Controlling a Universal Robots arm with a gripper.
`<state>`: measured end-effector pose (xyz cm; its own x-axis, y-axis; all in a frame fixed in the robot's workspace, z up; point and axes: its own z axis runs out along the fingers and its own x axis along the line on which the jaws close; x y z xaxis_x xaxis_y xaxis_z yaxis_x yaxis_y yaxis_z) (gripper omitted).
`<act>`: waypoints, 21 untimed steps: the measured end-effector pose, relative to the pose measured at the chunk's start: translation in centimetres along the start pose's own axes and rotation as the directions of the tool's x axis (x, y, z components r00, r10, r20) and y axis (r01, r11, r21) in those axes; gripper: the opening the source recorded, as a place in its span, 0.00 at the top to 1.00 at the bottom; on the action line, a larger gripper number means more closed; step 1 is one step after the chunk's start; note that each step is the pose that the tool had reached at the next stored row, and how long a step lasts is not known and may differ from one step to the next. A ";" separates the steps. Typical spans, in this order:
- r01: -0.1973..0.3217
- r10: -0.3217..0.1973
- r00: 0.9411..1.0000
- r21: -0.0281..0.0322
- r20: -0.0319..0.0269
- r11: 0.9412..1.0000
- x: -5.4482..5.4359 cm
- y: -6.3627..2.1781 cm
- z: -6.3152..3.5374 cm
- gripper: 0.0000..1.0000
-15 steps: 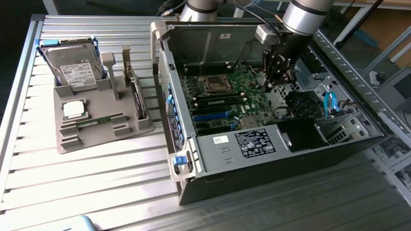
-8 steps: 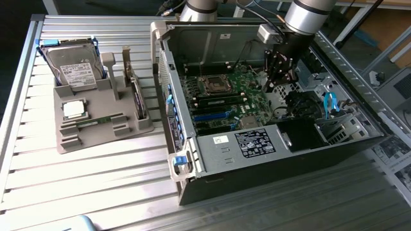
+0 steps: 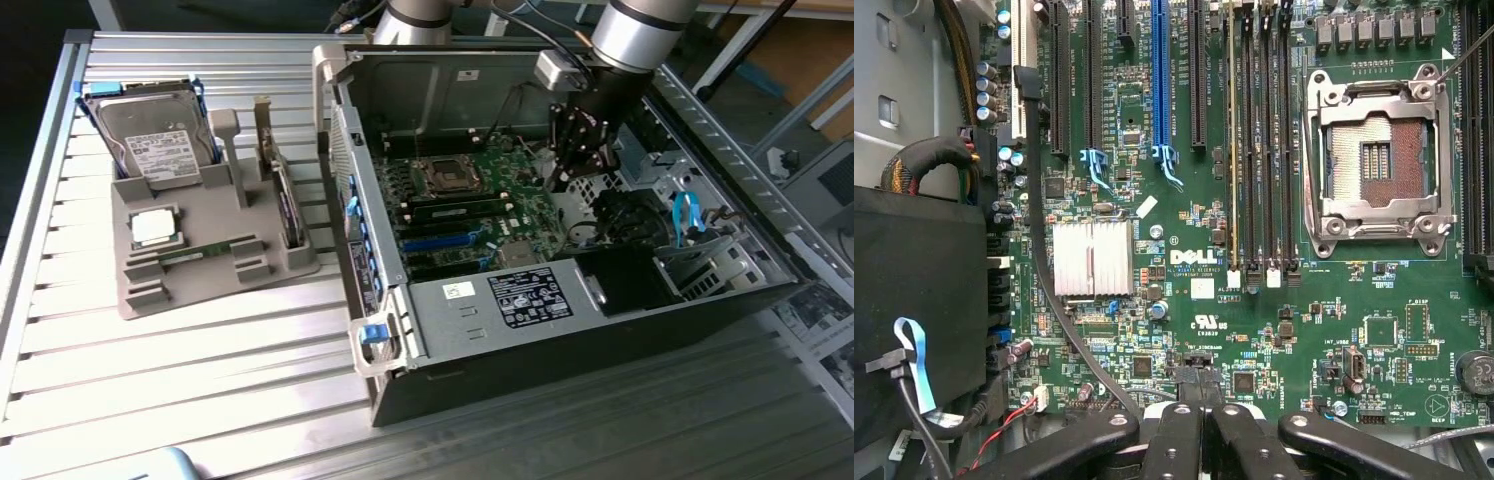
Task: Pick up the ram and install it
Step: 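Press down the ram until it locks into place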
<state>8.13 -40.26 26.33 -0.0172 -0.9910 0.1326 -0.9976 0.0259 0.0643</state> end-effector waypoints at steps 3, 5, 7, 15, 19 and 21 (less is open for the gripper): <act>0.000 0.000 1.000 0.000 0.000 1.000 0.0 0.16 0.02 0.89; 0.000 0.000 1.000 0.000 0.000 1.000 0.0 0.34 0.03 0.89; 0.000 0.000 1.000 0.000 -0.003 1.000 0.0 0.53 0.05 0.89; -0.001 0.001 1.000 0.000 -0.015 1.000 0.0 0.72 0.10 0.89; -0.001 0.001 1.000 0.000 -0.019 1.000 0.0 0.76 0.12 0.89; -0.001 0.001 1.000 0.000 -0.020 1.000 0.0 0.76 0.16 0.89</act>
<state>7.37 -40.27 26.22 -0.0172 -0.9882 0.1520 -0.9976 0.0272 0.0637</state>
